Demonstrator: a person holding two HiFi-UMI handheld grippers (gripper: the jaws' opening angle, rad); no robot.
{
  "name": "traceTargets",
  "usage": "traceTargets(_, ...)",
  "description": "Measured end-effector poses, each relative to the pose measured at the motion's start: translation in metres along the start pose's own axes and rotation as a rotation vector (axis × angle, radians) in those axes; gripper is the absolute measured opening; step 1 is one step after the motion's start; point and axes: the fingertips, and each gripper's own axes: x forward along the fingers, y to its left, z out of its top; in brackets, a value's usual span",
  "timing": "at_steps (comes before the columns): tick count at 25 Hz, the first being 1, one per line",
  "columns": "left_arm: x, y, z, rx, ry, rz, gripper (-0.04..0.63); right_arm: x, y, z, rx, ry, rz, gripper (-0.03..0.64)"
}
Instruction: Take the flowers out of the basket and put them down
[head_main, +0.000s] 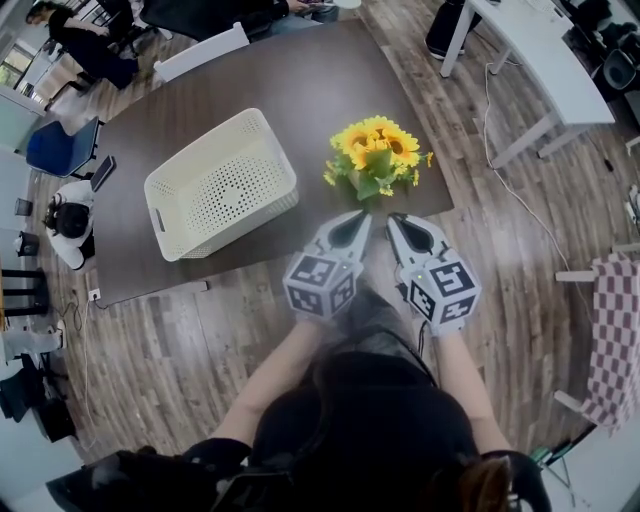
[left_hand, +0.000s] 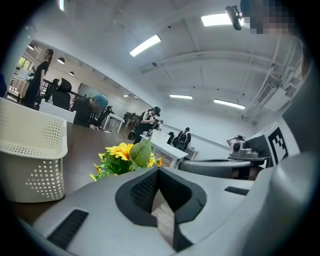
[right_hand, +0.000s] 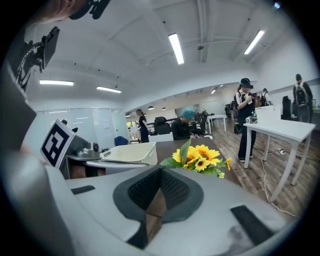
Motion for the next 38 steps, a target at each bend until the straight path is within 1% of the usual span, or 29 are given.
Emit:
traceTargets(3,-0.005,-0.005,-0.003,-0.009,-0.004,-0.008,0.002,-0.006,0.007,0.0,0.0,-0.015,0.008,0.0)
traceTargets(7,-0.014,-0.014,-0.007,-0.003,-0.008,-0.021,0.002,-0.016,0.016,-0.003,-0.004,-0.023,0.009,0.0)
traceTargets(19,-0.039,-0.037,-0.024,-0.002,-0.007,-0.053,0.002,-0.038,0.042,-0.019,-0.021,-0.007,0.022,0.0)
traceTargets(23,-0.043,-0.042,-0.031,-0.006,-0.01,-0.036,0.002,-0.046,0.043,-0.022,-0.03,-0.006,0.037,0.0)
traceTargets(28,-0.049,-0.049,-0.035,-0.013,-0.018,0.002,0.002,-0.055,0.046,-0.026,-0.04,0.004,0.071,0.0)
traceTargets(35,-0.057,-0.074,-0.045,-0.027,-0.039,0.058,0.002,-0.083,0.044,-0.035,-0.048,0.02,0.126,0.0)
traceTargets(38,-0.062,-0.089,-0.052,-0.028,-0.043,0.069,0.002,-0.097,0.044,-0.04,-0.05,0.022,0.143,0.0)
